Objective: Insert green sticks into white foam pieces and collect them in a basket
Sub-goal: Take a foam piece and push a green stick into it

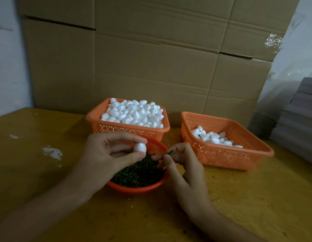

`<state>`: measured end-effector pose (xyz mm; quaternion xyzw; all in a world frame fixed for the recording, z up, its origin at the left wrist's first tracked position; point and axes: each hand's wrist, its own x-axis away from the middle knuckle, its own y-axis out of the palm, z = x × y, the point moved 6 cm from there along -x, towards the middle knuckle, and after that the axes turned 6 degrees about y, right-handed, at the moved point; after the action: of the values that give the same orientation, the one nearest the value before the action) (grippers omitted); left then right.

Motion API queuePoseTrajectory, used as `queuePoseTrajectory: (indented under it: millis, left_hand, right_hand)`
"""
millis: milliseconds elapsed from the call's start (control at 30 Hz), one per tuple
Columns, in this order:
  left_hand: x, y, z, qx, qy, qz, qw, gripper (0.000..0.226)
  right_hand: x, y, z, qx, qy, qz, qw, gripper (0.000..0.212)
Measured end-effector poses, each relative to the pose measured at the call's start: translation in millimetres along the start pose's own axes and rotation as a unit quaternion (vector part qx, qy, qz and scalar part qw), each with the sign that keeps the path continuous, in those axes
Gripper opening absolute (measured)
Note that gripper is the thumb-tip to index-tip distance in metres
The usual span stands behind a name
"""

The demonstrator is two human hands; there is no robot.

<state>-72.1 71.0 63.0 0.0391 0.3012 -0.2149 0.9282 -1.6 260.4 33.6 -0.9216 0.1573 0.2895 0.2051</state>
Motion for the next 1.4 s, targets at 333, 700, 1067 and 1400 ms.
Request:
queuePoseTrajectory:
  millis: [333, 700, 1067, 1400]
  left_hand:
    - [1.0, -2.1, -4.3, 0.135, -0.04, 0.056, 0.989, 0.032]
    - [3.0, 3.9, -0.4, 0.168, -0.056, 0.013, 0.984, 0.056]
    - [2.9, 6.9, -1.3, 0.156, -0.062, -0.003, 0.986, 0.059]
    - [1.1, 3.5, -5.0, 0.153, -0.059, -0.014, 0.986, 0.058]
  right_hand:
    - [2.3, 1.1, -2.1, 0.024, -0.009, -0.003, 1.0, 0.015]
    - [2.2, 3.6, -1.7, 0.034, -0.004, -0.014, 0.999, 0.007]
    - [1.6, 1.1, -1.5, 0.062, -0.006, 0.006, 0.998, 0.006]
    - [2.3, 3.8, -1.8, 0.079, -0.015, -0.001, 0.997, 0.006]
